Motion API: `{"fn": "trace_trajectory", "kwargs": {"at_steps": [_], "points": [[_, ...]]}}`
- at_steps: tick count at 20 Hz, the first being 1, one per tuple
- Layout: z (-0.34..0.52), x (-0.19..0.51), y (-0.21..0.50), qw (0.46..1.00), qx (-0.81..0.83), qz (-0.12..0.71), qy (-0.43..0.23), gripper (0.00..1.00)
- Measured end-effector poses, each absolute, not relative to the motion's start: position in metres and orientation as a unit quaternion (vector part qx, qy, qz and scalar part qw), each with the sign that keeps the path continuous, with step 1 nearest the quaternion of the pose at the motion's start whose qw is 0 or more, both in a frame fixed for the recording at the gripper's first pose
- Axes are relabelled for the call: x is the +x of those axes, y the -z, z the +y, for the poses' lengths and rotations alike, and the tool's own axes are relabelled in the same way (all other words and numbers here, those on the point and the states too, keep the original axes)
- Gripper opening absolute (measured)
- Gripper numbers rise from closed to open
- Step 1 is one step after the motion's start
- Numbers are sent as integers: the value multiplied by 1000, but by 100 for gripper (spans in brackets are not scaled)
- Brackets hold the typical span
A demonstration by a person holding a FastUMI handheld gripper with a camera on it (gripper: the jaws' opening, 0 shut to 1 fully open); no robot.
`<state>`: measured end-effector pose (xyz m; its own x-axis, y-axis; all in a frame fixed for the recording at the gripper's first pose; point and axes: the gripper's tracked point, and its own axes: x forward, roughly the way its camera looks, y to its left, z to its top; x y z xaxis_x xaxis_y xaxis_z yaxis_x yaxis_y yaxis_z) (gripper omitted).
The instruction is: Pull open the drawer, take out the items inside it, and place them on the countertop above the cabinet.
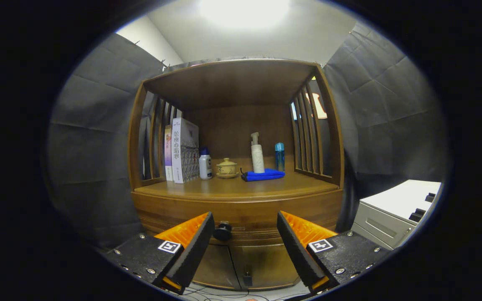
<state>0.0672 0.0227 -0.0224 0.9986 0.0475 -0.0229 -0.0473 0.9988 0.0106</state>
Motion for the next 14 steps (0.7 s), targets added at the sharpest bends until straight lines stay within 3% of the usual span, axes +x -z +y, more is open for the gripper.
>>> {"fn": "trace_trajectory", "kwargs": {"at_steps": [7,14], "points": [[32,125,40,999,9,21,-28,94],[13,161,45,996,20,80,-27,94]]}}
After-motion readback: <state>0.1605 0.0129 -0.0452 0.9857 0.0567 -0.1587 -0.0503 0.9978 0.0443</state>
